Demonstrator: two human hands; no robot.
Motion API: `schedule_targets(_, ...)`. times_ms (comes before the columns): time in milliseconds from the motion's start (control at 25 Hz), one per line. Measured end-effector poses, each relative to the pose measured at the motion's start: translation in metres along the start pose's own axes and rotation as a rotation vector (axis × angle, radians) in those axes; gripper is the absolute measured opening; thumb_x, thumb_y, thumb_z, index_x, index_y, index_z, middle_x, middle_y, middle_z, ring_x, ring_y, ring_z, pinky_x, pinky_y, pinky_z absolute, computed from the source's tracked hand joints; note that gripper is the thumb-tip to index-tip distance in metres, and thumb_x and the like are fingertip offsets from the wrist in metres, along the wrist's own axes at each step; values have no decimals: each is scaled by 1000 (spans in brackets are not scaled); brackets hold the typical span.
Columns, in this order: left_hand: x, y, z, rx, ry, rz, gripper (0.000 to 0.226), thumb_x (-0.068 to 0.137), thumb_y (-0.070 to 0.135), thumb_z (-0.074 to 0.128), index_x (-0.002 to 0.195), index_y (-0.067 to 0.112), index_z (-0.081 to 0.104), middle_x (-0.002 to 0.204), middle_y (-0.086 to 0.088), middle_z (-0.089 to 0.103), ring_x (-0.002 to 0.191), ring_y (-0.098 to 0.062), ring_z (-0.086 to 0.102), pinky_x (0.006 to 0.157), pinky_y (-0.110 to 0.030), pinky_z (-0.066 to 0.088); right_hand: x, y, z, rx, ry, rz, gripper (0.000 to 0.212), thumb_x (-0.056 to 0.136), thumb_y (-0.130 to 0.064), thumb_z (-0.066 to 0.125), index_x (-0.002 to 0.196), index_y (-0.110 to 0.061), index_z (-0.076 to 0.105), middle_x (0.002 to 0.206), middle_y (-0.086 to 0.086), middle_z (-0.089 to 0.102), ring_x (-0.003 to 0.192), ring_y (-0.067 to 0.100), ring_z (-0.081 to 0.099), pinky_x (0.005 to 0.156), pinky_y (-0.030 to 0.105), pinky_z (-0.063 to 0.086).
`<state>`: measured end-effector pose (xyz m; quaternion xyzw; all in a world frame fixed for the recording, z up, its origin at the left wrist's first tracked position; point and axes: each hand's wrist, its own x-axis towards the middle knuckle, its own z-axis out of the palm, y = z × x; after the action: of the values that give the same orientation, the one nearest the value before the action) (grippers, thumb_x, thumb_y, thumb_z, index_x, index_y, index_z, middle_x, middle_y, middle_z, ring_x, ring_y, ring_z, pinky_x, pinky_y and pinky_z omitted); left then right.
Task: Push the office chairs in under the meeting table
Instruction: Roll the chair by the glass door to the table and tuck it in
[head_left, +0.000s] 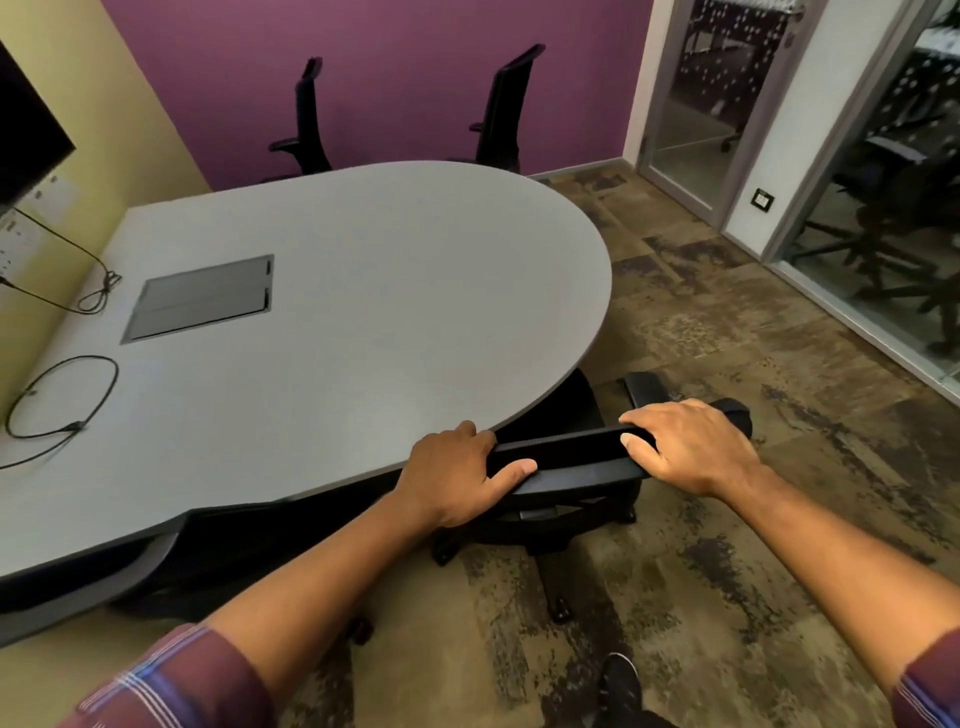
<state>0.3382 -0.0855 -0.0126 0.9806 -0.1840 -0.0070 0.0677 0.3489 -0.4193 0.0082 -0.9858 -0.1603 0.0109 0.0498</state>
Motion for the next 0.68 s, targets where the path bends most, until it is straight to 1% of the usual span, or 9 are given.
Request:
schedule_targets(80,-8,-11,-1,-15,23,-29,97,89,97,7,109,26,70,90,5,59,74,-18,58,70,-39,55,5,-13,2,2,10,-39,62,99,-58,32,133,-25,72,125,-4,78,114,22,71,100,45,49)
schedule_targets(200,-14,-24,-3,-16,37,-56,95,90,96,9,112,28,71,91,6,61,76,-18,60,71,-39,56,18,-25,1,10,10,-68,69,96,-62,26,132,-25,72,122,-3,79,111,23,71,97,44,48)
schedule_targets(320,-18,-33,-2,-9,51,-102,95,90,96,9,112,28,72,92,6,62,77,-17,61,72,-39,57,34,-32,3,10,-15,-109,70,96,-62,27,137,-25,70,127,-4,77,115,22,70,100,44,48)
schedule_targets(440,-21,-37,-1,-13,83,-140,94,91,96,10,113,29,73,92,7,63,77,-16,61,70,-37,56,49,-32,3,6,-11,-152,65,98,-59,32,138,-24,70,127,-3,77,115,23,70,100,44,48)
schedule_targets(520,-22,-40,-1,-10,102,-192,93,92,95,11,113,29,74,92,8,64,78,-15,62,70,-36,55,64,-33,4,3,-2,-205,58,100,-56,35,130,-24,73,118,-3,78,108,25,72,93,43,49)
schedule_targets(600,-25,-43,-1,-1,112,-223,91,92,94,12,111,29,74,90,9,63,77,-14,61,67,-33,51,76,-37,4,12,-16,-239,54,100,-56,32,110,-24,74,101,-4,77,94,24,71,81,40,46)
schedule_targets(640,-24,-43,-2,0,123,-247,90,93,93,13,110,30,74,88,10,62,76,-13,60,65,-32,49,83,-36,3,16,-22,-258,52,100,-56,31,104,-24,72,96,-4,76,88,23,70,79,40,46)
schedule_targets(680,-21,-42,-1,-1,131,-259,89,93,92,14,110,30,74,88,10,62,76,-12,60,64,-31,47,88,-33,1,17,-27,-267,48,101,-54,34,102,-24,72,94,-4,75,86,23,69,80,41,48)
